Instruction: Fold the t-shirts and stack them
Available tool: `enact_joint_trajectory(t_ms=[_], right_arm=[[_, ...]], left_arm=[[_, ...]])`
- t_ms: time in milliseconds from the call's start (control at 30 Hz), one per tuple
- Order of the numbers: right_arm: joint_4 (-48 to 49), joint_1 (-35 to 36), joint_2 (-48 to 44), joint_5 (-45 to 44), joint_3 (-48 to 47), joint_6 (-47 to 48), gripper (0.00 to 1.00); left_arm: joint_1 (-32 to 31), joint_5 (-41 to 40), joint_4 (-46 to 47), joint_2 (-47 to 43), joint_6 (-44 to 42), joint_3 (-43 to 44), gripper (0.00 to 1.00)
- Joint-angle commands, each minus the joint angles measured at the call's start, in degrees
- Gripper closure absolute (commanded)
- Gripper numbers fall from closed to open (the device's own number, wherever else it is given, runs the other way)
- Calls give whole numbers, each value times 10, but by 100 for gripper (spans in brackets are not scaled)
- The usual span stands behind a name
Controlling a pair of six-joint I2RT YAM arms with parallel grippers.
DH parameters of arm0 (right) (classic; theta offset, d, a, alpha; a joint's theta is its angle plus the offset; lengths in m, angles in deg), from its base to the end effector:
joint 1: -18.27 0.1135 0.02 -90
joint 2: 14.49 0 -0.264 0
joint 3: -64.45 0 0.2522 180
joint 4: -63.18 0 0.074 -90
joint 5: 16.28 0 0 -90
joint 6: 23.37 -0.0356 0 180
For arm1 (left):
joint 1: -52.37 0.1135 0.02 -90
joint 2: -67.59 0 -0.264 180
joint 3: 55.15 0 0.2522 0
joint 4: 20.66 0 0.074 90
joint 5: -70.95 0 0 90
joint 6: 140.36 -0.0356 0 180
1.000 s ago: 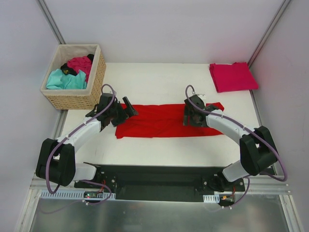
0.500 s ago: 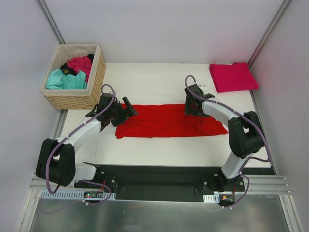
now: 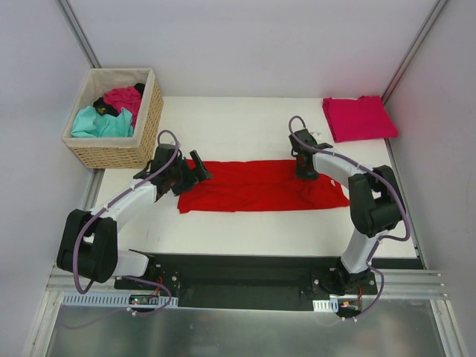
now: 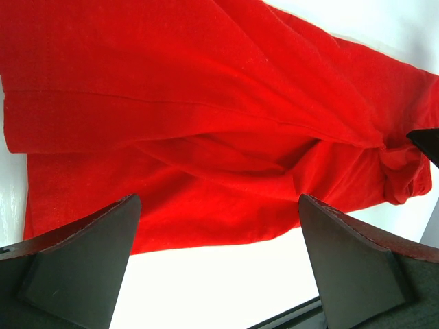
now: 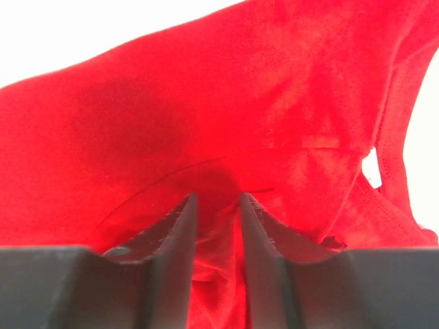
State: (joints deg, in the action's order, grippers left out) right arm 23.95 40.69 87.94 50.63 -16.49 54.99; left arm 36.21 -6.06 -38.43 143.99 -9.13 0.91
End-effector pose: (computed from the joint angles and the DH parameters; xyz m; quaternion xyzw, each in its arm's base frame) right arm 0.3415 0.1258 0.1858 -0.0387 0.9485 -0.1126 0.2935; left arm 0.2666 -0.0856 0.2154 -0.1456 0.8829 -0.2979 0.3325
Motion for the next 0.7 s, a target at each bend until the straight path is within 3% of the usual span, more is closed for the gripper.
enact_joint_trajectory(t_ms=[0,133,300,667], right_arm=[[6,-1,8,9,-21,-1,73],[3,-1,12,12,-22,-8,99],[1,5,-12,17,-5,-11,99],[-16,109,-106,9,53,-24,99]], left_arm=[[-4,-2,-6,-1,-8,16,1],[-4,-2,-6,-2,-8,17,1],[-4,1,-6,2,-5,18,1],[-11,-1,-6,-3,0,13,1]])
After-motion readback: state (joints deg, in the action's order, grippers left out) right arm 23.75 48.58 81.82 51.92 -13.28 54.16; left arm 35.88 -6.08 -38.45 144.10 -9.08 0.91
